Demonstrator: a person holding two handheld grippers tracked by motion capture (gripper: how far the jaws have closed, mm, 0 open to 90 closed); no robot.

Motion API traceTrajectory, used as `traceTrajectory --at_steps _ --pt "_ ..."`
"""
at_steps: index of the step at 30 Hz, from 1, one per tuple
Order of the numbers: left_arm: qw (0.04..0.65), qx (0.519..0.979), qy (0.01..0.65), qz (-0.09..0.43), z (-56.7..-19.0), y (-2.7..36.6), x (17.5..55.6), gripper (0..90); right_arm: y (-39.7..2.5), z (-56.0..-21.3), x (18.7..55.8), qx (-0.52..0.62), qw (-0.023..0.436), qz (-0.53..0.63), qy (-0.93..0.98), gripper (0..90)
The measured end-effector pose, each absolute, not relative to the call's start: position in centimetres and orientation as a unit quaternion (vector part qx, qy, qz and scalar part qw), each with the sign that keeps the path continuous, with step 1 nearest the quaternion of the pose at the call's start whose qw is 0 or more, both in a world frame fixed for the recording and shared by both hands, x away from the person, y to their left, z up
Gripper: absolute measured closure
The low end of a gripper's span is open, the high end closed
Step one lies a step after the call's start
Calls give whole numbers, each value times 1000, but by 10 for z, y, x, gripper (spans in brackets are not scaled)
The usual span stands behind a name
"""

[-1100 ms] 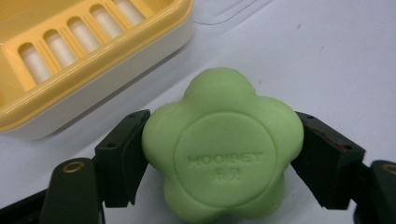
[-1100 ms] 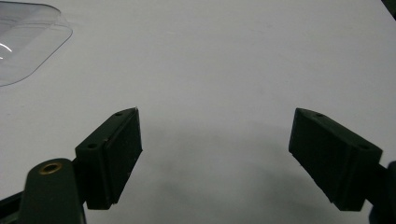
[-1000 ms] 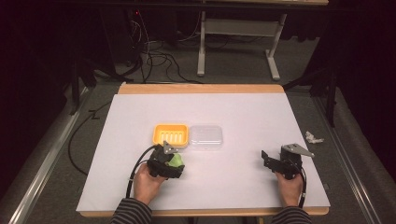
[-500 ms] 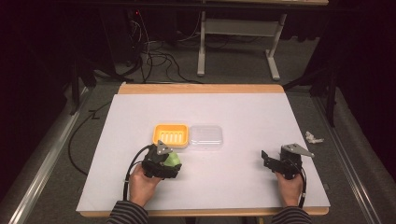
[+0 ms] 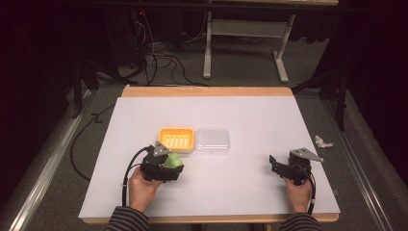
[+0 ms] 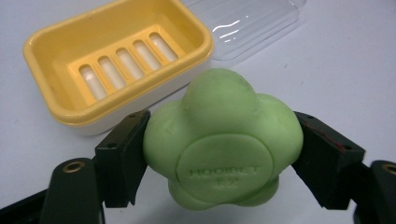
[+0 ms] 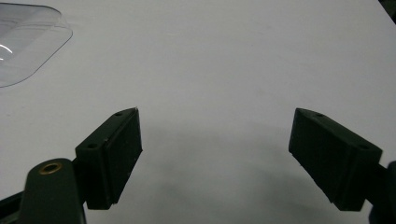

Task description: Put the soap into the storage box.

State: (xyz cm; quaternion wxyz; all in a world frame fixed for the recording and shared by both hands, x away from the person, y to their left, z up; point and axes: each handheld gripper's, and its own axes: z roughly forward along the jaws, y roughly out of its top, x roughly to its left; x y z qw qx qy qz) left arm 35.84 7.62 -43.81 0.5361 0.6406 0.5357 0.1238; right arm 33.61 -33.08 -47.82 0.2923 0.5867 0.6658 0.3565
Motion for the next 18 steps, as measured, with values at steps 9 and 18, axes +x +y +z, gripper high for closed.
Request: traceTrajectory --at_steps 9,18 --pt "554 621 543 117 -424 82 365 258 -331 -478 336 586 292 357 666 176" --pt "563 612 544 116 -410 85 372 259 -331 -478 336 586 292 358 666 176"
